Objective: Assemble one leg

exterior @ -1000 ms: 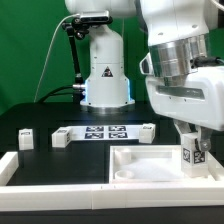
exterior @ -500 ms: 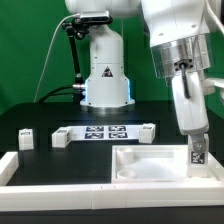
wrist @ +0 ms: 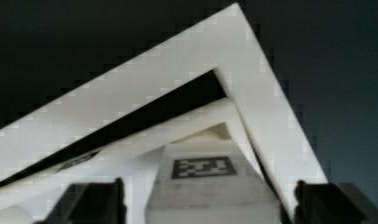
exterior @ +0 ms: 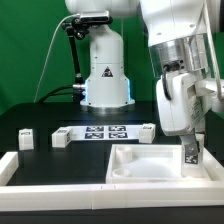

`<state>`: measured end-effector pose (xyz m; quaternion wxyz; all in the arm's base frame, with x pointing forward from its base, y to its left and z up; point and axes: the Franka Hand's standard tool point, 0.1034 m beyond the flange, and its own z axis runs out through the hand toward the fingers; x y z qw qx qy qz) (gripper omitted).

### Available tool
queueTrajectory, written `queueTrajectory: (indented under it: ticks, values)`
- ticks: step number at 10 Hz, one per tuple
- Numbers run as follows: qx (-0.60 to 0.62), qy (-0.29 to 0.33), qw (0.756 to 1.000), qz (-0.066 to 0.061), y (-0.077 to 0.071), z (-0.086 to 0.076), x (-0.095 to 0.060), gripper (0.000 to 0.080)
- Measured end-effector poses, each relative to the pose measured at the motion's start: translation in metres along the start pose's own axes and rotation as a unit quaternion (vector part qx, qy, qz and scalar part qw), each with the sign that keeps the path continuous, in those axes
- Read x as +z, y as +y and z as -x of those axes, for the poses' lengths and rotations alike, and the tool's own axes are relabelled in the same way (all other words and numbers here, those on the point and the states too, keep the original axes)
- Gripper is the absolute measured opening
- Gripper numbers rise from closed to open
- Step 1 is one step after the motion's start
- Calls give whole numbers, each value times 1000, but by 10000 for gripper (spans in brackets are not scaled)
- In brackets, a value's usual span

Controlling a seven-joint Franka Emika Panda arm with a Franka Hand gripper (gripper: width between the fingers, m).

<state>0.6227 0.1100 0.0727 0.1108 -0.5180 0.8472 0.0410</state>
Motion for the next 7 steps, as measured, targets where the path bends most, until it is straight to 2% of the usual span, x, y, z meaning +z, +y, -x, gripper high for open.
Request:
queueTrajectory:
  ticks: [1, 2, 7]
  values:
    - [-3, 0, 1000, 0, 0, 0, 0, 617]
    - [-17, 0, 1000, 0, 0, 0, 0, 640]
    - [-21, 1, 1000, 1, 1, 0, 1, 649]
